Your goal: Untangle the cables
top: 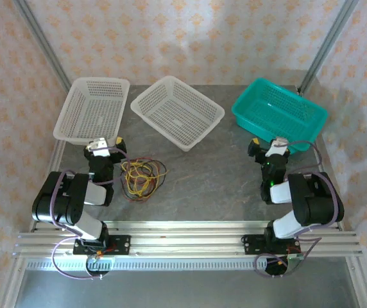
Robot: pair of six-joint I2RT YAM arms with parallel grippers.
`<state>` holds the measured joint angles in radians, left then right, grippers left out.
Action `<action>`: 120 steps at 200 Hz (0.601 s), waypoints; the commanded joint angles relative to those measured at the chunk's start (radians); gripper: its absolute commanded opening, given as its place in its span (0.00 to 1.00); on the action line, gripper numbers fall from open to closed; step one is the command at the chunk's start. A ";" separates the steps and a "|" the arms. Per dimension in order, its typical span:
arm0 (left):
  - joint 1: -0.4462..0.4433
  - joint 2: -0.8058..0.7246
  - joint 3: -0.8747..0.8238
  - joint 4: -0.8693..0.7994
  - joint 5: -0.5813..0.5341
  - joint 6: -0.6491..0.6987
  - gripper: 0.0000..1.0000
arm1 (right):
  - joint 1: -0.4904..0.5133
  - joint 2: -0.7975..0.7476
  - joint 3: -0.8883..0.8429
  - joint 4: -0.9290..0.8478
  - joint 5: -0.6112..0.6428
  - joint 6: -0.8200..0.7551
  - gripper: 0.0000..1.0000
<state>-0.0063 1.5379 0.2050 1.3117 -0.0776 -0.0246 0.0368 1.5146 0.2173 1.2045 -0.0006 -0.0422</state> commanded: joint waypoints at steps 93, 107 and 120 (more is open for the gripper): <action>0.006 -0.002 0.011 0.006 0.012 0.005 1.00 | 0.003 0.004 0.019 0.016 0.001 -0.001 1.00; 0.006 -0.003 0.011 0.005 0.013 0.005 1.00 | 0.002 0.004 0.019 0.016 0.001 -0.001 1.00; 0.006 -0.002 0.011 0.004 0.013 0.005 1.00 | 0.003 0.004 0.018 0.018 0.001 -0.002 1.00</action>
<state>-0.0063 1.5379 0.2050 1.3117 -0.0776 -0.0246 0.0368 1.5146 0.2173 1.2045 -0.0006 -0.0422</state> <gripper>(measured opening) 0.997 0.996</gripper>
